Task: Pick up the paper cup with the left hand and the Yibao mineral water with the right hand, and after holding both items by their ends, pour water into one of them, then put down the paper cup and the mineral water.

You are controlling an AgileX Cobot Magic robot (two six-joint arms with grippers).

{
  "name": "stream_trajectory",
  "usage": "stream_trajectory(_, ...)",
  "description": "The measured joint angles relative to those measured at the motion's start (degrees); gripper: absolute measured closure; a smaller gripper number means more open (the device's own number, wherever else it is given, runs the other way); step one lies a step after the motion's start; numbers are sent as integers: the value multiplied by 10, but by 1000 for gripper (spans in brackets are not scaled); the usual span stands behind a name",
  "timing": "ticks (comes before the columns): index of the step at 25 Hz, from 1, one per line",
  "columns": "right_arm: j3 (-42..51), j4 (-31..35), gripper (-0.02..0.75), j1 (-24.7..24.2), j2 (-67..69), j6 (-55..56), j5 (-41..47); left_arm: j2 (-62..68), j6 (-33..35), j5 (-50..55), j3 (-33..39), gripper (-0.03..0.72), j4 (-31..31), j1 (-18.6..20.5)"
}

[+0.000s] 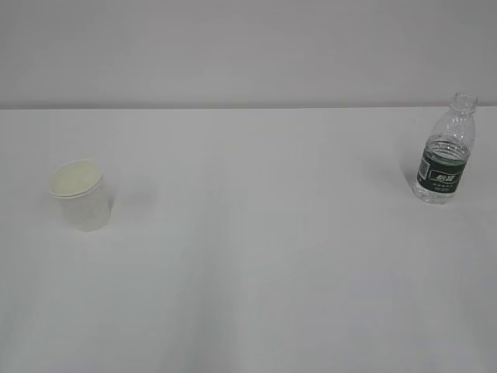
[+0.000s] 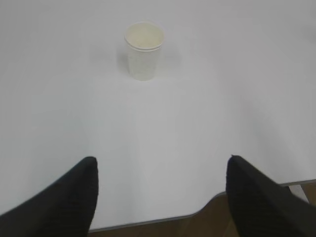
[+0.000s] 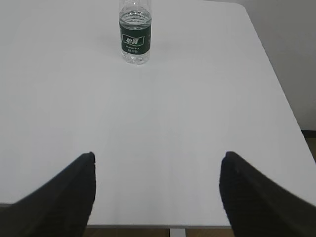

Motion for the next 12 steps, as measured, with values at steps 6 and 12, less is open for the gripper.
stream_trajectory(6,0,0,147,0,0,0,0,0,0,0,0,116,0,0)
stream_trajectory(12,0,0,147,0,0,0,0,0,0,0,0,122,0,0)
